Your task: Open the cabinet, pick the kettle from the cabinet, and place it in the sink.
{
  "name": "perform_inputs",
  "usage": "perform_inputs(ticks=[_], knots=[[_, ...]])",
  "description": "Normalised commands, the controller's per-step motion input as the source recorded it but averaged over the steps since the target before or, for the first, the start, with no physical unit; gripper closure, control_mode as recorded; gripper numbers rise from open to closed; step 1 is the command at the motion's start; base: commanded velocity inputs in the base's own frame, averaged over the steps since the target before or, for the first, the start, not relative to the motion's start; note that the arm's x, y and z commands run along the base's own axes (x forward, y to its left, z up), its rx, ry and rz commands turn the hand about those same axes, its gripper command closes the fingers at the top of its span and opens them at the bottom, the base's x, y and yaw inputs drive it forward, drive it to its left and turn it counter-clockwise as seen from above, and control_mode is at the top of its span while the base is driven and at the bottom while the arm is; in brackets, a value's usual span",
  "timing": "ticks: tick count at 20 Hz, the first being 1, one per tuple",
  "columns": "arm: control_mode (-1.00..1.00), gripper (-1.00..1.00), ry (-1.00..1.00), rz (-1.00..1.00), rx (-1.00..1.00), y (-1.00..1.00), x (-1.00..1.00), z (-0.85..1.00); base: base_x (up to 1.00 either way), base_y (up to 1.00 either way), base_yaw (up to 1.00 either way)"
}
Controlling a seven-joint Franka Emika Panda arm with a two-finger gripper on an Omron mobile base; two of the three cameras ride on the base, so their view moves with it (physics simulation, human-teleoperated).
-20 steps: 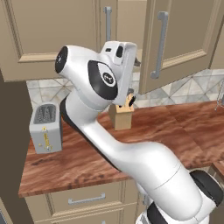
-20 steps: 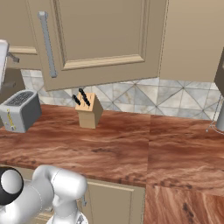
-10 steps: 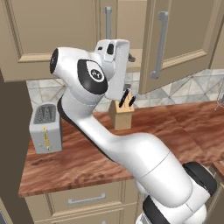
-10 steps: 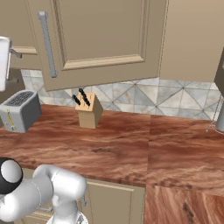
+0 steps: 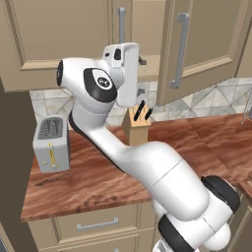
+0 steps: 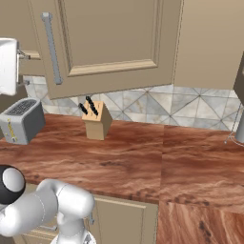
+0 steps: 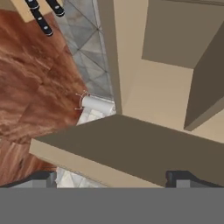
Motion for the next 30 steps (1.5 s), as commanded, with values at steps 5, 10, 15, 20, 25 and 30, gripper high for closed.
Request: perform_inputs(ticks=[5,10,15,20,25,30], knots=[[-1.0,-1.0,0.01,0.0,-0.04,0.0,0.27,0.0,0.0,0.0,0.0],[-1.0,-1.0,0.01,-0.02,-0.03,0.0,0.2,-0.02,0.0,0.0,0.0],[-1.0,-1.0,0.03,-0.02,-0.02,-0.03,0.14,-0.03,0.0,0.0,0.0],[-1.0,-1.0,0.03,-0.02,-0.03,-0.1,0.11,0.0,0.0,0.0,0.0],[-1.0,-1.0,0.04,-0.03,-0.03,-0.12,0.09,0.0,0.0,0.0,0.0],[-1.0,-1.0,0.07,-0.04,-0.04,-0.15,0.1,-0.03,0.0,0.0,0.0]])
